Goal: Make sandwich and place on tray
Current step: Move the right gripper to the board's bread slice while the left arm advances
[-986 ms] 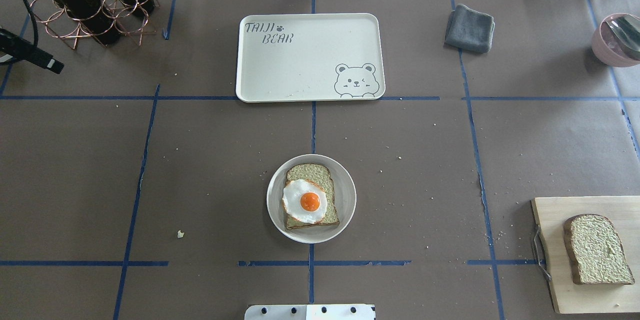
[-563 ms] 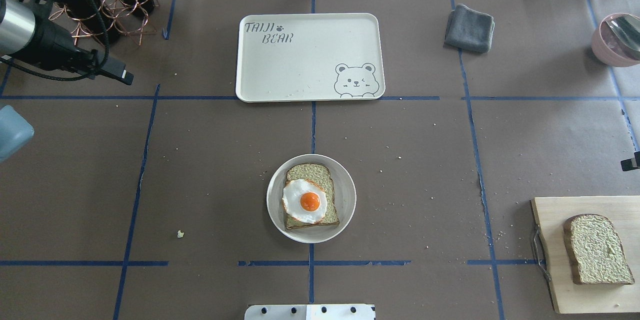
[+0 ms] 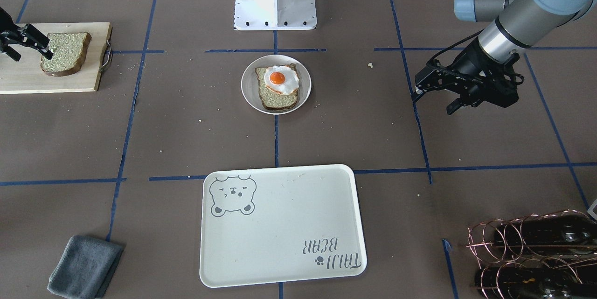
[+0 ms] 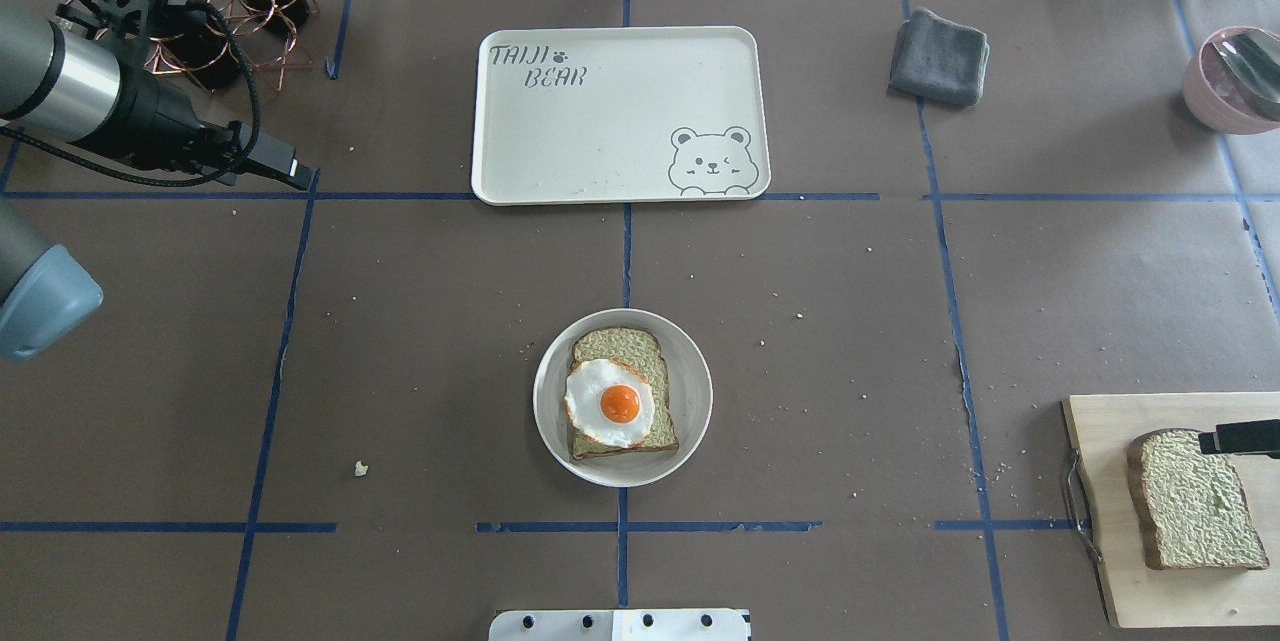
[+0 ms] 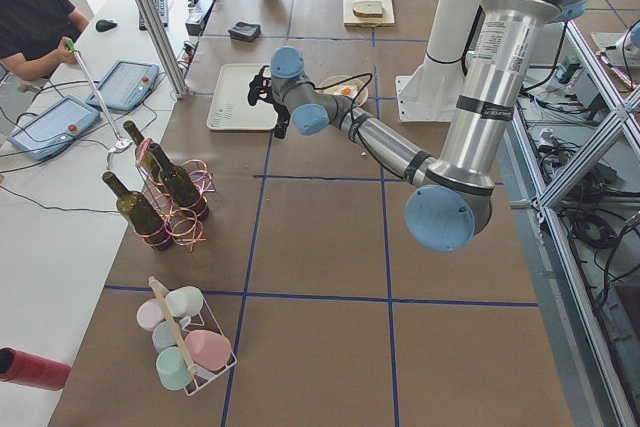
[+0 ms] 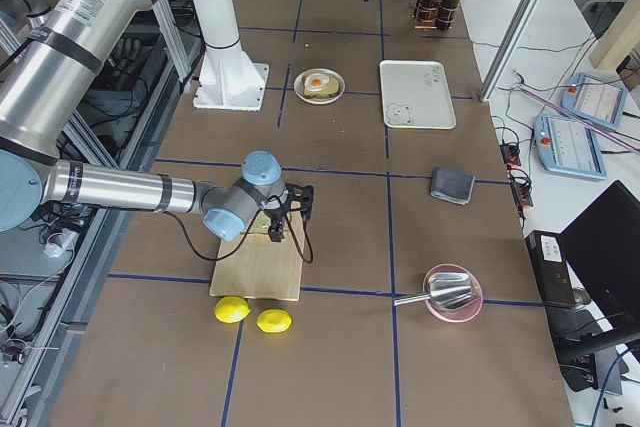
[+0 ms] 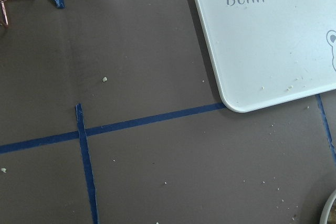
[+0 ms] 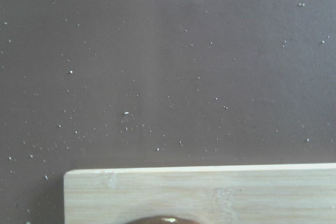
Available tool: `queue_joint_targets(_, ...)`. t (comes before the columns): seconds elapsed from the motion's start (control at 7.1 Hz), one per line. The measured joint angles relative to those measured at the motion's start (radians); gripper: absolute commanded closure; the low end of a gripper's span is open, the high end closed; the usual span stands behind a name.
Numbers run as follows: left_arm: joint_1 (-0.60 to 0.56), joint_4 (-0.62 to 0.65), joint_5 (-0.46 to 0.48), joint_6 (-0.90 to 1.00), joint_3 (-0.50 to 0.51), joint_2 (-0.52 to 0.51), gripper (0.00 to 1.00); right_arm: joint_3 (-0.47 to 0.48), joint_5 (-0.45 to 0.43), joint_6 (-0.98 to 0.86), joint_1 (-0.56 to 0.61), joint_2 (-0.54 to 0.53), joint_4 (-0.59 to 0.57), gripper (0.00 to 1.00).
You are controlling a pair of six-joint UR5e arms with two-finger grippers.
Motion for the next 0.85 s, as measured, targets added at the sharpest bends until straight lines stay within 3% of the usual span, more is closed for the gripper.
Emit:
queue_joint_targets(0.28, 0.002, -0.003, 0.000, -0.008, -0.001, 0.000, 0.00, -0.001, -0.063, 0.064, -0.113, -0.033, 0.036, 0.11)
queue_joint_targets(0.42, 0.002, -0.003, 0.000, -0.009, -0.002, 0.000, 0.00, -0.001, -0.067, 0.070, -0.129, -0.059, 0.065, 0.19)
queue_joint_targets(0.85, 0.000, -0.007, 0.000, -0.008, -0.006, 0.003, 0.00, -0.035, -0.068, 0.068, -0.145, -0.068, 0.104, 0.23)
